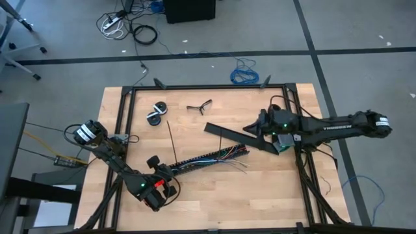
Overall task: Ziptie cables
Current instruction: Put the wrapped cables into the black cable duct
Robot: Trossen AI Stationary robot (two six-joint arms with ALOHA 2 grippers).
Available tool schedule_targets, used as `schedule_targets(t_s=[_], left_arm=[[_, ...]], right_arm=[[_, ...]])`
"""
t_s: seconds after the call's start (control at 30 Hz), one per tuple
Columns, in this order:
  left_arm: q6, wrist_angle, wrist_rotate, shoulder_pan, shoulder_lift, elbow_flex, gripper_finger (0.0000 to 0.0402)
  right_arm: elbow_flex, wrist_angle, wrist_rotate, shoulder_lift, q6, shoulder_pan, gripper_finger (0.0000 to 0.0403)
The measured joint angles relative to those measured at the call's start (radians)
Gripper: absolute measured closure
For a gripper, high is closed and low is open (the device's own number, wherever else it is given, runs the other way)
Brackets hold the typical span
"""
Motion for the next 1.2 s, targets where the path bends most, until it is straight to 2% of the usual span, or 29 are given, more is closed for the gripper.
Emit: schedule_targets(t_s=[0.07,0.17,0.27,0.43,0.57,0.7,0.97,1.2], left_arm=[[0.001,0.001,0.0,0.002,0.0,0.0,0.0401],[0.002,0.008,0.001,0.002,0.0,0.0,0.0401],[0.002,0.017,0.001,0.002,0.0,0.0,0.0401],[0.003,0.021,0.004,0.002,0.0,0.0,0.0401],[0.003,0.02,0.008,0.002,0.0,0.0,0.0401],[0.004,0.019,0.015,0.003,0.0,0.0,0.0401],[0.004,0.022,0.016,0.003,0.0,0.0,0.0401],[0.004,0.029,0.017,0.002,0.0,0.0,0.0401]], right_arm=[[-0.009,0.1,-0.085,0.012,-0.052,-0.002,0.0394],[-0.01,0.139,-0.197,0.065,-0.172,0.011,0.0388],[-0.011,0.192,-0.2,0.142,-0.274,0.033,0.0367],[0.002,0.337,-0.18,0.354,-0.3,0.055,0.0298],[0.074,0.348,-0.183,0.492,-0.285,0.088,0.024],[0.149,0.345,-0.2,0.589,-0.319,0.149,0.0204],[0.226,0.262,-0.1,0.707,-0.398,0.21,0.02],[0.236,0.258,-0.042,0.698,-0.433,0.211,0.0215]])
